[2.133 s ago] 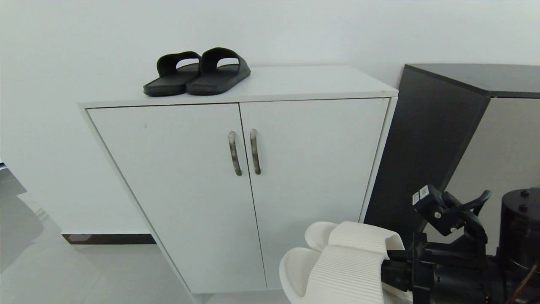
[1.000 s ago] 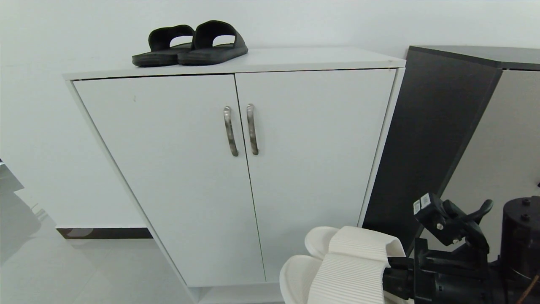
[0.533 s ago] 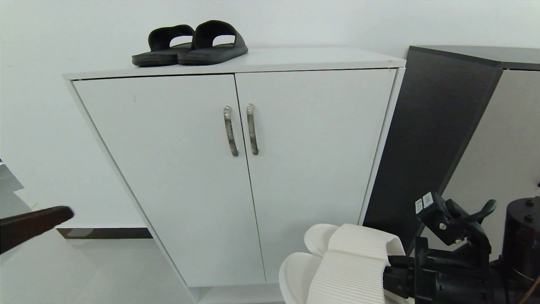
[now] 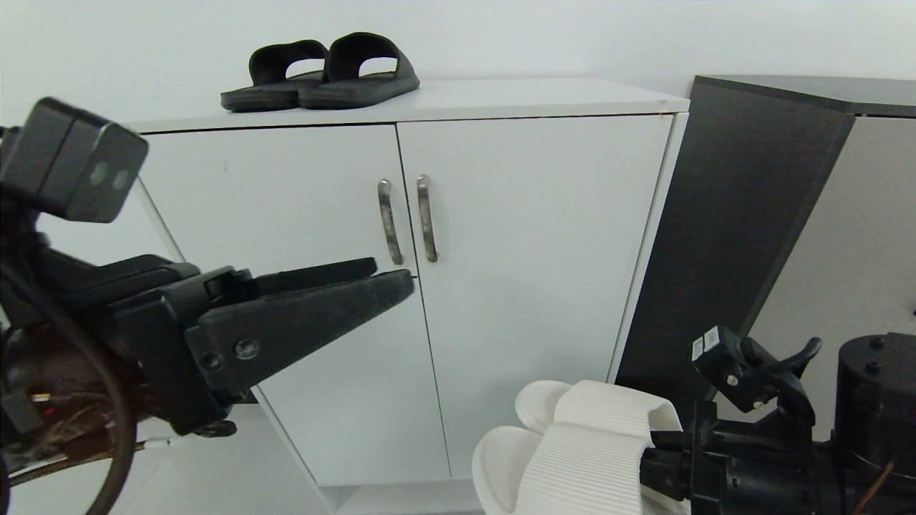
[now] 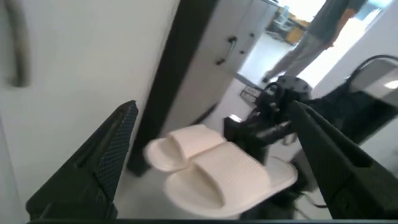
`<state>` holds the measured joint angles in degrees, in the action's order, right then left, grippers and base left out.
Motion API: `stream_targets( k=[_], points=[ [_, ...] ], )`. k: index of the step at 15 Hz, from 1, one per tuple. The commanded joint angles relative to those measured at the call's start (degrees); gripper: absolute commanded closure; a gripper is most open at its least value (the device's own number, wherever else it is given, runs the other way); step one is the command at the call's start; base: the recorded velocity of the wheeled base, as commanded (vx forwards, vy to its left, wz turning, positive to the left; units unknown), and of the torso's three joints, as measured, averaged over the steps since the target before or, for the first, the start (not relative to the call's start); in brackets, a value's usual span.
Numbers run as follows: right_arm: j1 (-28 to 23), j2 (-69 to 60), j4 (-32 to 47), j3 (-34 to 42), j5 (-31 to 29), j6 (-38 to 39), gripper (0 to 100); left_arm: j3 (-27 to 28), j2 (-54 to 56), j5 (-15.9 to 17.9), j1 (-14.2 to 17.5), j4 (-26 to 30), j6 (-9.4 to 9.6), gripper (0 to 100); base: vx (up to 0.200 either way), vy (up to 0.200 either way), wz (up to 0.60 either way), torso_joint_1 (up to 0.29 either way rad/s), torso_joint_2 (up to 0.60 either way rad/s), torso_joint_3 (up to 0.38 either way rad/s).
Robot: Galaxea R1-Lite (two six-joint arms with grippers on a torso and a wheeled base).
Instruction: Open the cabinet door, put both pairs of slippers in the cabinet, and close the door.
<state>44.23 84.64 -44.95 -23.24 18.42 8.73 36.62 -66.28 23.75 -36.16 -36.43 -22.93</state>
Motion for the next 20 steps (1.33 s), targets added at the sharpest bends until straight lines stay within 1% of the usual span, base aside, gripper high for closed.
stream_targets(
  k=[1,2,3,4,5,6,8,10,11,16,18,19,20],
  points=[
    [-0.37,0.61,-0.58,-0.06,0.04,0.06,100,3.46,-3.86,4.03,-1.28,-0.31,-5.02,0,0.0,0.0,0.0,0.0,0.0,0.0],
    [-0.46,0.7,-0.67,-0.06,0.04,0.15,100,3.81,-4.21,5.43,-1.02,-0.31,-5.55,0,0.0,0.0,0.0,0.0,0.0,0.0],
    [-0.46,0.79,-0.67,-0.06,0.04,0.06,100,4.69,-5.35,6.75,1.35,-0.31,-5.28,0,0.0,0.0,0.0,0.0,0.0,0.0],
    [-0.46,0.79,-0.67,-0.06,0.04,0.06,100,5.83,-5.88,6.75,1.79,-0.22,-4.4,0,0.0,0.0,0.0,0.0,0.0,0.0],
    [-0.63,0.79,-0.67,-0.06,0.04,0.15,100,6.09,-6.05,6.66,3.11,-0.22,-3.09,0,0.0,0.0,0.0,0.0,0.0,0.0],
    [-0.81,1.14,-0.76,-0.14,0.04,0.24,100,6.18,-6.14,6.4,3.99,-0.22,-2.29,0,0.0,0.0,0.0,0.0,0.0,0.0],
    [-0.81,2.28,-0.84,-0.23,0.04,0.15,100,7.06,-6.84,4.38,5.48,-0.05,-1.85,0,0.0,0.0,0.0,0.0,0.0,0.0],
    [-0.81,3.08,-1.2,-0.23,0.04,0.06,100,7.68,-8.34,3.15,5.75,0.04,-1.94,0,0.0,0.0,0.0,0.0,0.0,0.0],
    [-0.81,3.25,-1.81,-0.23,-0.05,0.06,100,8.99,-11.59,-0.1,5.75,-0.05,-1.85,0,0.0,0.0,0.0,0.0,0.0,0.0],
    [-0.81,3.25,-1.9,-0.14,-0.05,0.06,100,11.63,-15.81,-1.25,5.84,-0.14,-1.85,0,0.0,0.0,0.0,0.0,0.0,0.0],
    [-0.81,3.25,-1.9,-0.06,-0.05,0.06,100,11.98,-16.86,-3.62,5.84,-0.22,-1.77,0,0.0,0.0,0.0,0.0,0.0,0.0],
    [-0.81,3.16,-1.9,-0.06,-0.05,-0.03,100,12.25,-17.39,-4.24,6.1,-0.22,-0.18,0,0.0,0.0,0.0,0.0,0.0,0.0],
    [-0.81,3.16,-1.9,-0.06,-0.05,-0.03,100,12.33,-18.36,-5.55,7.15,-0.22,2.1,0,0.0,0.0,0.0,0.0,0.0,0.0]
  ],
)
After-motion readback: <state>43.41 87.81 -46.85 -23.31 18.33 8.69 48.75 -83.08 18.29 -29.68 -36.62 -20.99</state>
